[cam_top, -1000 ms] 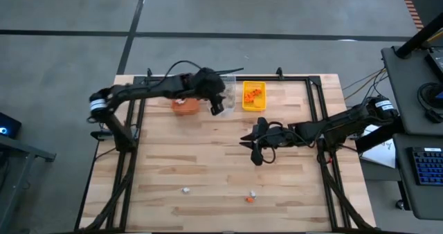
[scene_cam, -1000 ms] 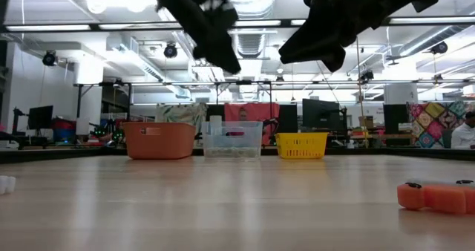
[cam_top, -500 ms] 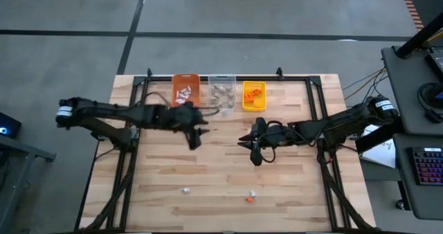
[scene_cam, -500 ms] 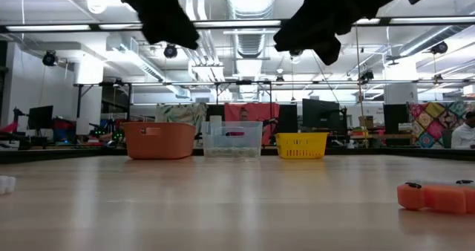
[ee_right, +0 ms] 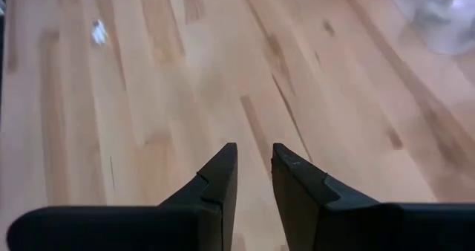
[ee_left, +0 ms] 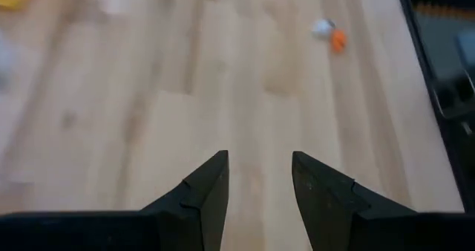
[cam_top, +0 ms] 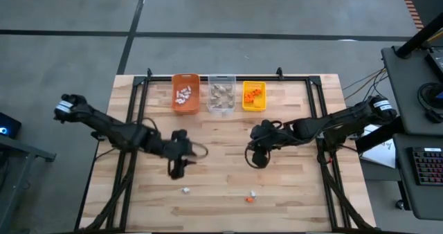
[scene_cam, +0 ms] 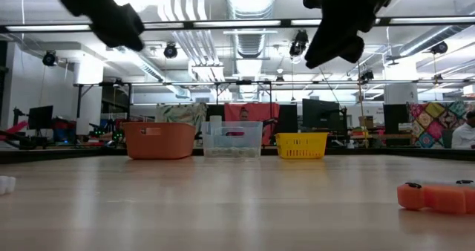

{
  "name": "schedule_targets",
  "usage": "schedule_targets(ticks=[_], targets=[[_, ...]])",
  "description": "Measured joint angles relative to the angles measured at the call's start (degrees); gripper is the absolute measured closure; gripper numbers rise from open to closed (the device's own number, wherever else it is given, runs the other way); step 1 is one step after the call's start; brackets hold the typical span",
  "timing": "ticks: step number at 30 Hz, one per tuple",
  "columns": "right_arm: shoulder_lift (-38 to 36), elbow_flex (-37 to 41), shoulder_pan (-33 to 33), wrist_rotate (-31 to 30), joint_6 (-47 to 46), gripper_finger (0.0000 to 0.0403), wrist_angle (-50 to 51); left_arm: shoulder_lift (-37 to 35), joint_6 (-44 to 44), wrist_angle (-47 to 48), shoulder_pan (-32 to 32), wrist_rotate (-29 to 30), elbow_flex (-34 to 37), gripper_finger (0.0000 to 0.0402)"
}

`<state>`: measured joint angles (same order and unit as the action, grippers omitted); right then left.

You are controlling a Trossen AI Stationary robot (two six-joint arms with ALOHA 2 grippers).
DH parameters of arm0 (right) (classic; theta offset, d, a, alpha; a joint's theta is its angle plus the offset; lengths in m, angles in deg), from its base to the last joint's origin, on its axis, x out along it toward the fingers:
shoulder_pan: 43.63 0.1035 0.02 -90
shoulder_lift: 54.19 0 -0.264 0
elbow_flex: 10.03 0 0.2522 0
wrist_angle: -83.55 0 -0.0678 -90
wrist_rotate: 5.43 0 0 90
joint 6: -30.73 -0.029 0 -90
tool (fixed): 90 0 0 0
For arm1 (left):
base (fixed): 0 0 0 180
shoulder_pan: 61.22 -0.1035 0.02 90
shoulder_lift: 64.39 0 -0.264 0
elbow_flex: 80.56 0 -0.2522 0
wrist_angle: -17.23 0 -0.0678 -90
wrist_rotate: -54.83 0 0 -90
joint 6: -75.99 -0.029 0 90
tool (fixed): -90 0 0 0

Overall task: Sort Halloween decoration
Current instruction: Put the white skeleton toy into the orange bin

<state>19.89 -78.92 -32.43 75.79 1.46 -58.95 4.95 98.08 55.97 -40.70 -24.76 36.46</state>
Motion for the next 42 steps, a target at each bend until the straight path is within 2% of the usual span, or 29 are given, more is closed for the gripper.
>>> schedule_targets(ticks=[8, 16, 27, 35, 42], targets=[[1.38, -1.87, 3.74, 0.01, -2.05, 0.0332, 3.41, 4.73, 5.52, 1.16, 11.08, -0.48, 0.75, 0.0271], [2.63, -1.93, 6.26, -0.01, -5.78, 0.0328, 3.46, 11.44, 14.31, 2.49, 16.34, -0.49, 0.59, 0.0266], [4.04, -1.93, 6.96, -0.05, -7.81, 0.0331, 3.33, 19.75, 17.48, 1.58, 19.95, -0.48, 0.49, 0.0216], [4.04, -1.93, 6.93, -0.26, -7.76, 0.0328, 3.18, 26.46, 17.51, 0.13, 20.96, -0.24, 0.49, 0.0212], [4.04, -1.90, 6.93, -0.37, -7.73, 0.0331, 2.97, 28.09, 18.16, -0.95, 21.02, 0.82, 0.25, 0.0212]])
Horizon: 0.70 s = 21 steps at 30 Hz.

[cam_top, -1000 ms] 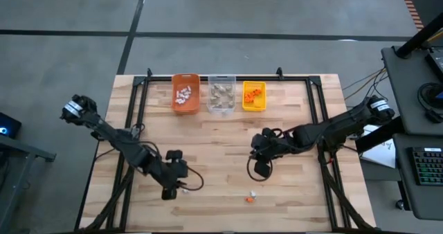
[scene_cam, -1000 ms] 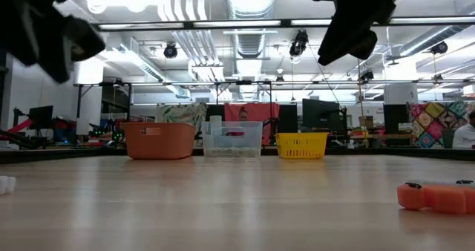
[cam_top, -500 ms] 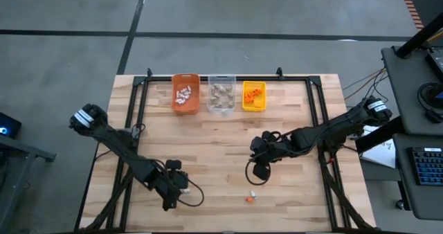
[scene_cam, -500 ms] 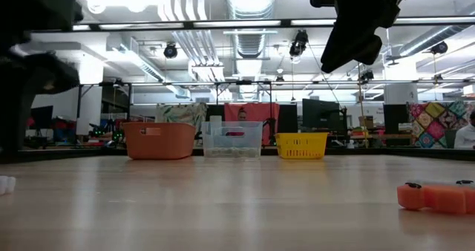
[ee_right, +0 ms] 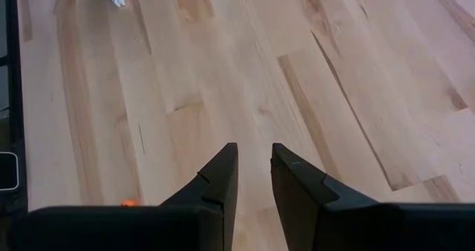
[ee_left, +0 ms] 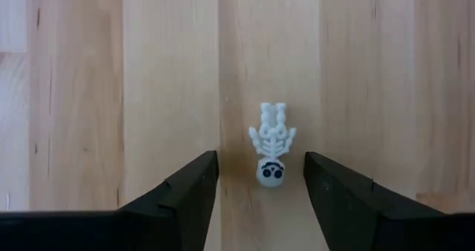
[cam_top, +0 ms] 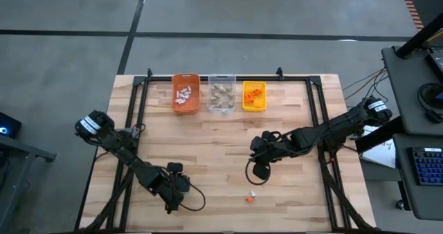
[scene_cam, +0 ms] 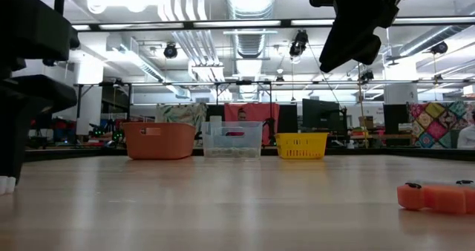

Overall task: Sort Halloween decoration
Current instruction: Put the white skeleton toy into the orange bin

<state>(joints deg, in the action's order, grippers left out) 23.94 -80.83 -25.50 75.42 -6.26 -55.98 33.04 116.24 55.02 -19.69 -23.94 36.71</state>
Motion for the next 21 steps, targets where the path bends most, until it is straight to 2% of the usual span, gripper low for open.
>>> schedule_targets(ticks=[4, 8, 21], targets=[[0.00, 0.00, 0.00, -0.02, 0.00, 0.0332, -0.03, -0.61, 0.17, -0.70, 0.00, 1.19, 0.19, 0.0215], [0.00, 0.00, 0.00, -0.05, -0.02, 0.0329, -0.05, -0.75, 0.22, -0.45, -0.06, 1.45, 0.22, 0.0240], [0.00, 0.02, 0.00, -1.40, 0.07, 0.0334, -0.16, -2.05, -0.13, 0.56, -0.17, 1.72, 0.33, 0.0391]])
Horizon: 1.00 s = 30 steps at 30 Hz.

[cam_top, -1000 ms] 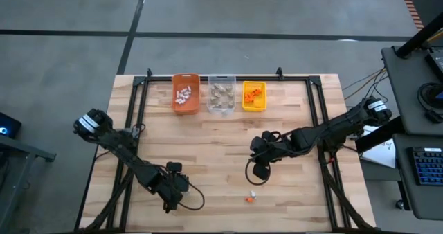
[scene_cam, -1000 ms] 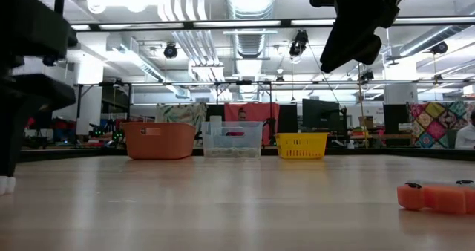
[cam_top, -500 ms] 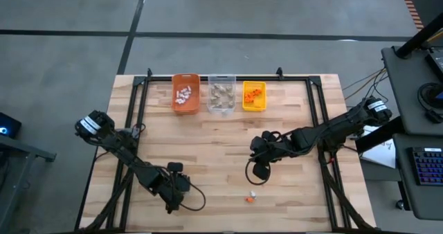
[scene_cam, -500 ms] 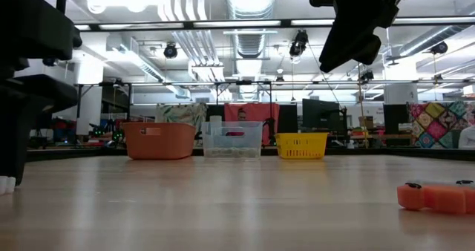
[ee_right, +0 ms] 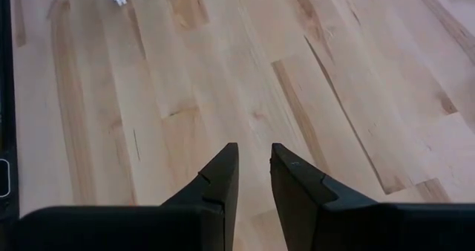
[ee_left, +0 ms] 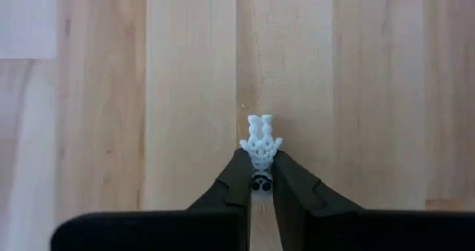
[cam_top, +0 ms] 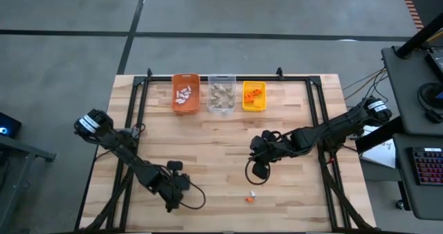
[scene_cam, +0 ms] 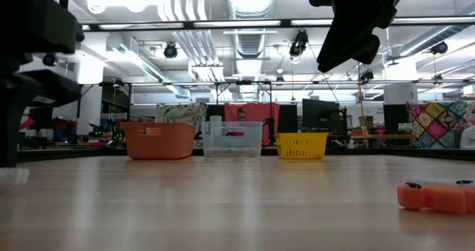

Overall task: Sort Halloween decoration
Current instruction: Put the white skeleton toy into the orange bin

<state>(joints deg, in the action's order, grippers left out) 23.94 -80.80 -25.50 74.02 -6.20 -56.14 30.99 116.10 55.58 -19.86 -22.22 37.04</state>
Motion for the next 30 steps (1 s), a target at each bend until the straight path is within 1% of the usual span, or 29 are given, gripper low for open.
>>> schedule_targets(ticks=[4, 8, 12, 16, 20, 22, 27, 30], targets=[[0.00, 0.00, 0.00, 0.02, 0.02, 0.0335, 0.01, -2.68, -0.93, 1.83, -0.51, 0.29, 0.02, 0.0392], [0.00, 0.00, 0.00, 0.02, 0.29, 0.0335, 0.02, -6.66, -2.23, 5.22, -2.43, 3.41, 0.02, 0.0393], [0.00, 0.00, 0.00, 0.00, 0.43, 0.0335, 0.02, -11.21, -5.50, 7.35, -6.32, 5.69, 0.02, 0.0394], [0.00, 0.00, 0.00, -0.09, 0.71, 0.0335, -0.03, -15.34, -10.81, 7.66, -12.19, 9.05, 0.02, 0.0395], [0.00, 0.00, -0.01, -0.17, 0.98, 0.0335, -0.22, -19.67, -17.78, 8.47, -20.32, 9.07, 0.00, 0.0395], [0.00, 0.00, -0.02, -0.17, 1.07, 0.0335, -0.22, -21.98, -21.21, 9.90, -25.48, 9.08, 0.00, 0.0395], [0.00, 0.01, -0.02, -0.80, 1.97, 0.0335, -0.24, -26.41, -29.45, 12.01, -41.47, 9.03, -0.04, 0.0395], [0.00, 0.02, -0.02, -2.73, 2.86, 0.0335, -0.26, -26.96, -35.33, 11.94, -52.38, 7.06, -0.04, 0.0395]])
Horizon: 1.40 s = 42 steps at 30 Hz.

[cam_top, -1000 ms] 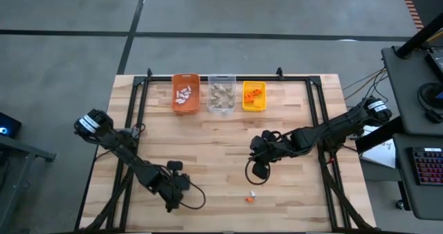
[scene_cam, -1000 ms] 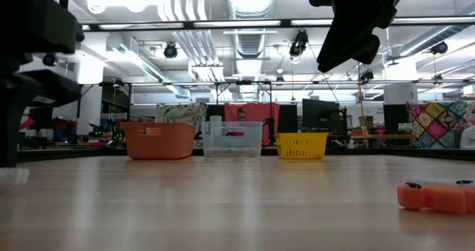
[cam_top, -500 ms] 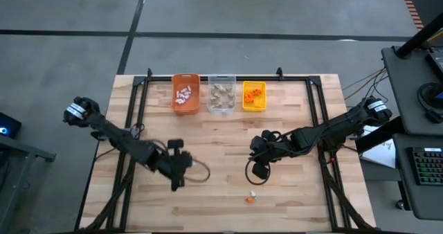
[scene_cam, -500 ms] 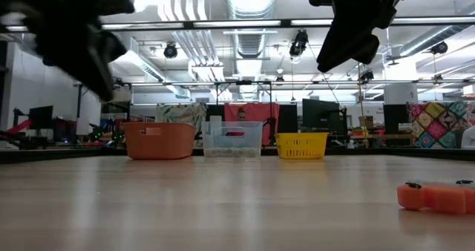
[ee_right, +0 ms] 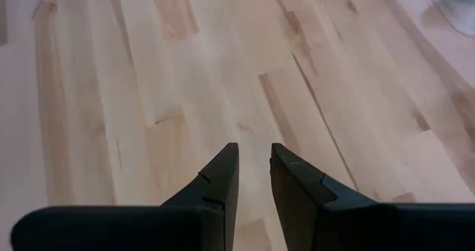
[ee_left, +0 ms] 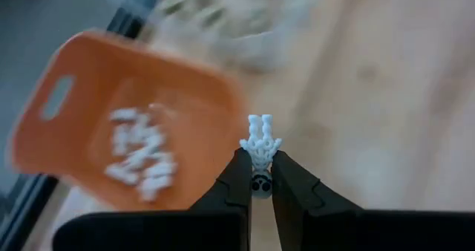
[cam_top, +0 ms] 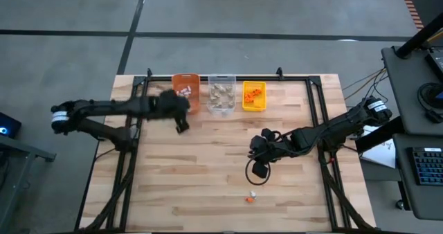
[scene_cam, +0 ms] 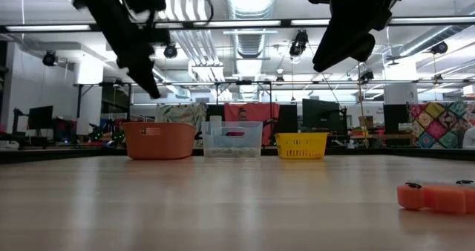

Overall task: Sort Halloween decoration
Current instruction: Put the white skeleton toy into the orange bin

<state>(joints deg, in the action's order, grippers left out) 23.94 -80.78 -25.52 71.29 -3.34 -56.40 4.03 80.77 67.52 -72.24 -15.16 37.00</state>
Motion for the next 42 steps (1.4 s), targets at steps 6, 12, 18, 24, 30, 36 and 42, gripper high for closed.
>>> schedule_targets(ticks=[6, 12, 18, 24, 30, 36, 42], targets=[[0.00, 0.00, -0.02, -1.69, 0.68, 0.0335, -0.01, 3.83, -10.15, -3.12, -21.53, -10.35, -0.02, 0.0396], [0.00, 0.00, -0.22, -1.82, 0.68, 0.0335, 0.00, 11.78, -13.19, -8.65, -34.26, -20.12, -1.82, 0.0396], [0.00, 0.00, -0.87, -1.86, 0.66, 0.0335, -0.02, 20.29, -16.38, -8.60, -36.14, -20.63, -6.92, 0.0396], [0.00, 0.00, -0.90, -1.93, 0.39, 0.0335, -0.04, 26.24, -18.94, -8.45, -36.14, -16.93, -10.59, 0.0396], [0.00, 0.00, -0.90, -1.91, -1.03, 0.0335, -0.07, 28.48, -20.79, -8.24, -36.14, -13.29, -11.72, 0.0386], [0.00, 0.00, -0.90, -1.91, -1.50, 0.0335, -0.28, 28.32, -20.83, -8.52, -36.14, -11.50, -11.72, 0.0355], [0.00, 0.00, -0.90, -1.92, -1.53, 0.0335, -1.54, 28.24, -20.83, -8.52, -36.14, -11.43, -11.72, 0.0322]])
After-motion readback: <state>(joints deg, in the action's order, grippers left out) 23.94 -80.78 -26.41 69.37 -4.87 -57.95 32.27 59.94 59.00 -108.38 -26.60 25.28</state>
